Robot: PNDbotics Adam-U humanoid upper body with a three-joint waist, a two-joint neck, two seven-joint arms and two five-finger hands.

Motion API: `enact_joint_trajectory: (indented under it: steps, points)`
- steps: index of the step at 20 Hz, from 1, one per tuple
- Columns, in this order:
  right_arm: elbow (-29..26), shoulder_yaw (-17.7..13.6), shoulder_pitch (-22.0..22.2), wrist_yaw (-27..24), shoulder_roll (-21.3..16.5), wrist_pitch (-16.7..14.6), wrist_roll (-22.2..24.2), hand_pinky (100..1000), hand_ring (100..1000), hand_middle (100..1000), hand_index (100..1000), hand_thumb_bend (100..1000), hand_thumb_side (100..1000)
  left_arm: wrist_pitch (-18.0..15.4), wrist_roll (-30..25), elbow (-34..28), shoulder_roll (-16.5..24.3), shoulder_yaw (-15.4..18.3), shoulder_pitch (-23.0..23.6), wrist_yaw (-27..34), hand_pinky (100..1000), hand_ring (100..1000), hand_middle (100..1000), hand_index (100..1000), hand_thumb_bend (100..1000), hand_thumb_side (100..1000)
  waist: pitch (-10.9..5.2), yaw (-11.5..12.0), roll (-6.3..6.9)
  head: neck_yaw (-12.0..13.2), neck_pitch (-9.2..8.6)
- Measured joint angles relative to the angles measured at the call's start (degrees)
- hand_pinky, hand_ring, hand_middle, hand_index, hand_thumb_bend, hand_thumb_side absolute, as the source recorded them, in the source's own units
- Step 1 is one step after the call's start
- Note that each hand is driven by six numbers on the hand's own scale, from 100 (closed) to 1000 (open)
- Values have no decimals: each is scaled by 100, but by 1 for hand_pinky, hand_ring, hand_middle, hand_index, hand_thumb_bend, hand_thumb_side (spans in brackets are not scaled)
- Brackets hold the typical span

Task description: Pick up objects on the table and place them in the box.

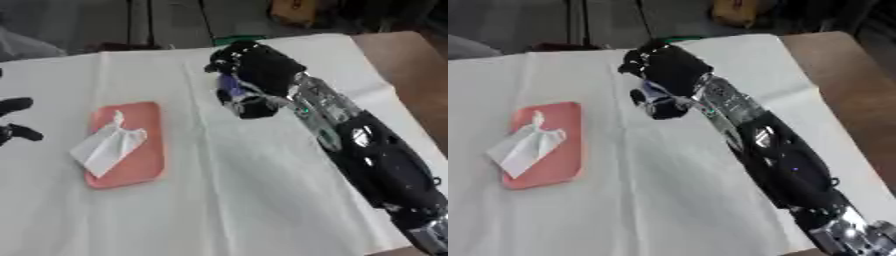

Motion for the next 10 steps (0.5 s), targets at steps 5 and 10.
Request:
enact_joint_trajectory:
  steps: [5, 10]
  points:
    - [-574, -271, 442, -463, -84, 350, 6, 747, 742, 749, 817, 100, 523, -20, 99, 41, 0, 61, 54, -98, 574, 814, 963, 955, 161, 902, 0, -151, 39, 117, -4]
    - [-1086, -451, 853, -930, -87, 685, -4, 717, 721, 733, 811, 100, 527, -43, 173, 72, -1, 98, 102, -178, 576, 834, 975, 956, 158, 905, 0, -284, 130, 275, -33]
